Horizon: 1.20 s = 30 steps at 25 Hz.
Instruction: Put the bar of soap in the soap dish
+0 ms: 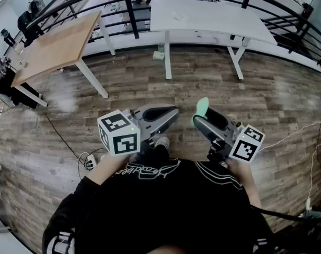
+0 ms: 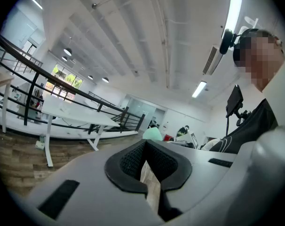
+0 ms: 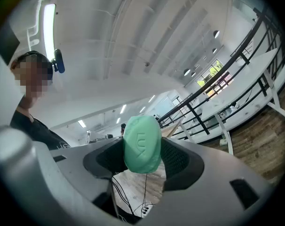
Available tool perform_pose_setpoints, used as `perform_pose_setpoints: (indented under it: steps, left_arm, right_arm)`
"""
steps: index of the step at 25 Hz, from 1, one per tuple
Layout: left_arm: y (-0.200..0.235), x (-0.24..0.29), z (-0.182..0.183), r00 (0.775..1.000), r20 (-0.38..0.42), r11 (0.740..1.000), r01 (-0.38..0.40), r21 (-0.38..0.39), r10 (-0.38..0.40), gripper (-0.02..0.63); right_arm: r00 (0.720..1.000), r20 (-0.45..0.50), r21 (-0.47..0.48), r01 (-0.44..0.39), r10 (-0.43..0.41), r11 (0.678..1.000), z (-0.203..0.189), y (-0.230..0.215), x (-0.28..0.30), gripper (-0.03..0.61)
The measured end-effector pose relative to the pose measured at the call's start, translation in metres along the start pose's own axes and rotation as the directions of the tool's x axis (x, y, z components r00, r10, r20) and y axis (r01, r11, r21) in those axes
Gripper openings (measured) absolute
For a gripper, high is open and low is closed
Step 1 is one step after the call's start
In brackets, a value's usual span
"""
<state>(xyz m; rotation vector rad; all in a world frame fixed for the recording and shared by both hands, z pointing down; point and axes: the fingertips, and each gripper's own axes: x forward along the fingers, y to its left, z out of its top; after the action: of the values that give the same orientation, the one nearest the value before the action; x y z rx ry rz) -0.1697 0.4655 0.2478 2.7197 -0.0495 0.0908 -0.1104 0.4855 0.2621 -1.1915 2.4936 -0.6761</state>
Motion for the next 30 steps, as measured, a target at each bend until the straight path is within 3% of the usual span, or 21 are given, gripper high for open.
perform_pose_setpoints:
  steps: [13, 20, 30]
  left_arm:
    - [-0.007, 0.005, -0.001, 1.000, -0.004, 1.000, -0.004, 0.000, 0.004, 0.008]
    - [-0.007, 0.009, 0.000, 1.000, 0.001, 1.000, -0.006, -0.010, 0.006, 0.008]
    - [0.001, 0.024, -0.001, 1.000, -0.006, 1.000, 0.014, -0.003, -0.014, 0.008]
  right_arm:
    - [1.000, 0.003, -0.009, 0.000, 0.000, 1.000, 0.004, 0.001, -0.008, 0.227]
    - [0.998, 0.067, 0.031, -0.021, 0.019, 0.999, 0.016, 0.000, -0.015, 0.227]
    - [0.997, 0.076, 0.054, -0.005, 0.001, 0.999, 0.017, -0.019, -0.021, 0.227]
